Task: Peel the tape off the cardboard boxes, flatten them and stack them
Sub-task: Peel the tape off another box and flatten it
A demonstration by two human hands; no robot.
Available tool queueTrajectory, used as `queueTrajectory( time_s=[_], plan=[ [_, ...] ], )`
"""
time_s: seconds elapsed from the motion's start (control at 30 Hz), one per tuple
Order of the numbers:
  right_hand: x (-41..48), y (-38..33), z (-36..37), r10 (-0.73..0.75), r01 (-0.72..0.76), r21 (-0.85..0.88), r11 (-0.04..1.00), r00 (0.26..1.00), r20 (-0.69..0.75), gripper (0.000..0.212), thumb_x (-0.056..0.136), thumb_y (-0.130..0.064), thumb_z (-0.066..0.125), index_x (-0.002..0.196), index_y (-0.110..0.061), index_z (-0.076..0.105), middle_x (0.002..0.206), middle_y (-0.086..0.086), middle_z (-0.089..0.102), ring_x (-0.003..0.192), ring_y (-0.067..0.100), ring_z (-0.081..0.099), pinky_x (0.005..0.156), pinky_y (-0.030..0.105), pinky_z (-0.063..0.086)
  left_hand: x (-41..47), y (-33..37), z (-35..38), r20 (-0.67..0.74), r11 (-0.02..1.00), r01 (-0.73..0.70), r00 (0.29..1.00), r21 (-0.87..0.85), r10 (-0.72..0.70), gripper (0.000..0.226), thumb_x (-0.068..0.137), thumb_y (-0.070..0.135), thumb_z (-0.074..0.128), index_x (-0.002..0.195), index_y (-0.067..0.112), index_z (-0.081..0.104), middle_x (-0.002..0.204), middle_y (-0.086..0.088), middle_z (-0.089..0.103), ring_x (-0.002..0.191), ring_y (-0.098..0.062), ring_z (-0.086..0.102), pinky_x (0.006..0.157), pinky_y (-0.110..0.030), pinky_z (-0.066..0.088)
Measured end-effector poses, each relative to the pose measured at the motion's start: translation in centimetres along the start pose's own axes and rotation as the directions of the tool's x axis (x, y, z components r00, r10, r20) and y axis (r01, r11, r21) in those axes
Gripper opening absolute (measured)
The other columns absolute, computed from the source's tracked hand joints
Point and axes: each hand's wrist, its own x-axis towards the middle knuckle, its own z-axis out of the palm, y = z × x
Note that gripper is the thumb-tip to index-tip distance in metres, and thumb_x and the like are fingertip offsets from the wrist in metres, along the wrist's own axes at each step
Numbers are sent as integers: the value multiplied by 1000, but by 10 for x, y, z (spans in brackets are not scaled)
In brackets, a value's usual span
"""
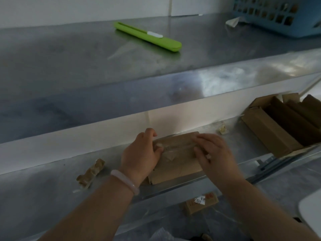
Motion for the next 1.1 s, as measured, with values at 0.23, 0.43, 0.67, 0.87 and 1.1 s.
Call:
queueTrajectory(
  time_s=[0.23, 0.43, 0.67, 0.87, 1.1],
  plan=[
    [-1, 33, -19, 504, -678, 389, 623, 729, 464, 17, 93, -37, 55, 96, -44, 70, 105, -10, 72, 102, 13, 66, 99, 42, 50, 15, 5, -12, 146, 1000, 1, 989, 10, -2, 17, 87, 40, 55, 97, 32, 68, 96, 7, 58, 91, -15, 59, 78, -28, 46],
    [9, 35, -19, 533, -788, 601, 134, 569, 627, 19, 86, -13, 70, 104, -7, 70, 92, 10, 75, 89, 23, 71, 82, 36, 57, 14, 47, 9, -59, 947, -173, 979, 271, 195, 56, 72, 37, 73, 122, 24, 52, 116, -6, 50, 107, -30, 49, 83, -41, 46],
    [26, 34, -24, 419, -798, 543, 262, 601, 681, 9, 88, -9, 68, 97, -8, 68, 74, 7, 67, 63, 12, 64, 66, 26, 58, 26, 54, 52, 103, 922, -298, 954, 248, 281, 65, 87, 64, 31, 139, 28, 45, 138, 2, 46, 124, -22, 42, 101, -43, 41],
    [37, 42, -30, 389, -670, 320, 669, 683, 618, 8, 91, -22, 63, 88, -15, 65, 82, 3, 70, 71, 12, 67, 61, 17, 54, 20, 57, 57, 87, 949, -227, 973, 219, 212, 75, 83, 75, 17, 139, 32, 43, 142, 5, 41, 128, -20, 37, 105, -42, 37],
    [48, 47, -25, 306, -535, 305, 788, 770, 560, 17, 90, -21, 61, 73, -23, 60, 68, -4, 71, 73, 11, 70, 76, 32, 56, 20, 65, 56, 80, 969, -159, 986, 189, 146, 74, 79, 73, 28, 138, 32, 46, 140, 5, 43, 128, -21, 38, 107, -42, 35]
  ],
)
